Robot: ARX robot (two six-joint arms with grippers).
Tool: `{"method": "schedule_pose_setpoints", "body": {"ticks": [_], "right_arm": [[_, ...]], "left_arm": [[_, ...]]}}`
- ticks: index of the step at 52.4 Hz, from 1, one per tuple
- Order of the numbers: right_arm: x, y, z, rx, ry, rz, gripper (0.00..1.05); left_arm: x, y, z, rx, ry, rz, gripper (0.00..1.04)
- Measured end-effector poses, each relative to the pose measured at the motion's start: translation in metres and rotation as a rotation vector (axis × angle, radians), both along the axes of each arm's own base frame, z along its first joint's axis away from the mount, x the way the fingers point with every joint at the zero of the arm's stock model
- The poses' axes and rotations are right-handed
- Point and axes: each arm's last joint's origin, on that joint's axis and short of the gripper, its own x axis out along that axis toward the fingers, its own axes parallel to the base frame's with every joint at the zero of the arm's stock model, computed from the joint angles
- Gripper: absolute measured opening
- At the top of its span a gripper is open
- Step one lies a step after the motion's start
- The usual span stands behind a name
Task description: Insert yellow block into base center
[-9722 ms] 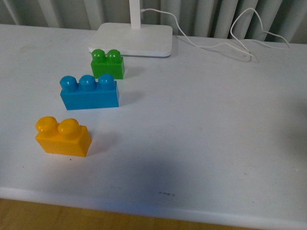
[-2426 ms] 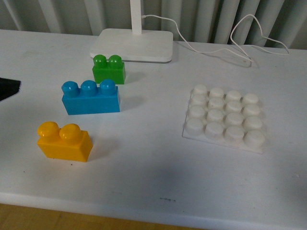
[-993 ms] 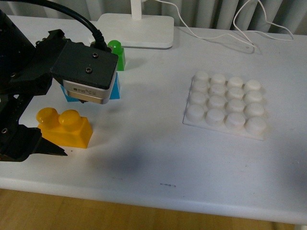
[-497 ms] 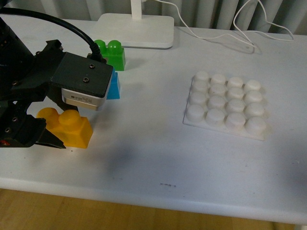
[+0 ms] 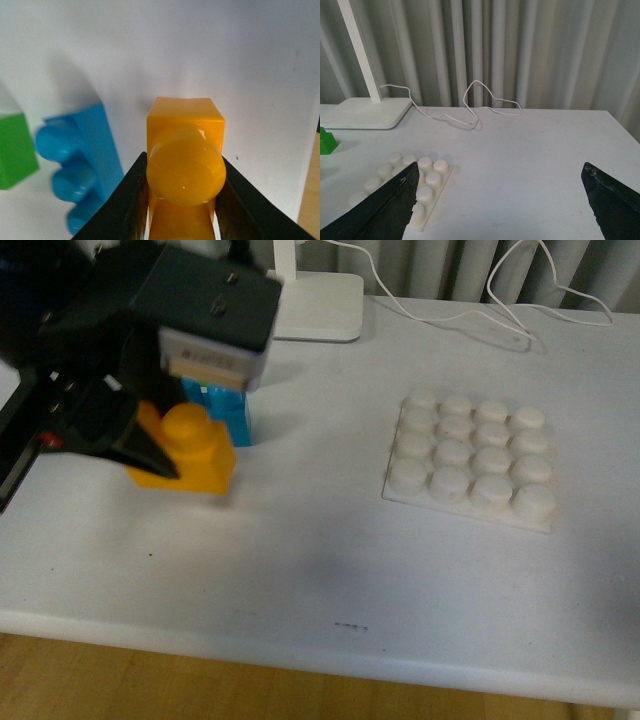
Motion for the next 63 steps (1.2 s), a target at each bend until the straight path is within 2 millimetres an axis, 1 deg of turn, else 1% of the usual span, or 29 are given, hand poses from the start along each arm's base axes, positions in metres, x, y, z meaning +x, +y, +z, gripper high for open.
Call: {"method": "schedule_pose_setpoints", "body": {"ticks": [3,9,11,14,20,34,41,45,54,63], "right_arm": [[0.0,0.0,0.0,0.0,0.0,0.0,0.95],[0.0,0.0,0.0,0.0,0.0,0.0,0.95],[0.0,0.0,0.0,0.0,0.0,0.0,0.95],[0.0,0.0,0.0,0.0,0.0,0.0,0.95],[0.0,0.0,0.0,0.0,0.0,0.0,0.95],[0.0,0.0,0.0,0.0,0.0,0.0,0.95],[0.0,0.0,0.0,0.0,0.0,0.0,0.95],[0.0,0.0,0.0,0.0,0.0,0.0,0.95],[0.0,0.0,0.0,0.0,0.0,0.0,0.95],[0.0,0.0,0.0,0.0,0.0,0.0,0.95]], "left_arm": [[0.002,-0.008,0.009,-0.019,-0.021,-0.013,0.32],[0.01,-0.034,0.03,-0.053,-0.08,-0.043,0.32],[0.015,-0.045,0.036,-0.07,-0.096,-0.05,0.32],[0.024,-0.062,0.04,-0.094,-0.105,-0.054,0.32],[0.036,-0.094,0.034,-0.127,-0.09,-0.071,0.32],[0.046,-0.141,0.019,-0.157,-0.057,-0.118,0.32],[0.05,-0.155,0.011,-0.146,-0.047,-0.139,0.32],[0.055,-0.161,0.002,-0.129,-0.035,-0.143,0.32],[0.062,-0.166,-0.008,-0.116,-0.028,-0.149,0.32],[0.067,-0.169,-0.008,-0.106,-0.04,-0.159,0.32]]}}
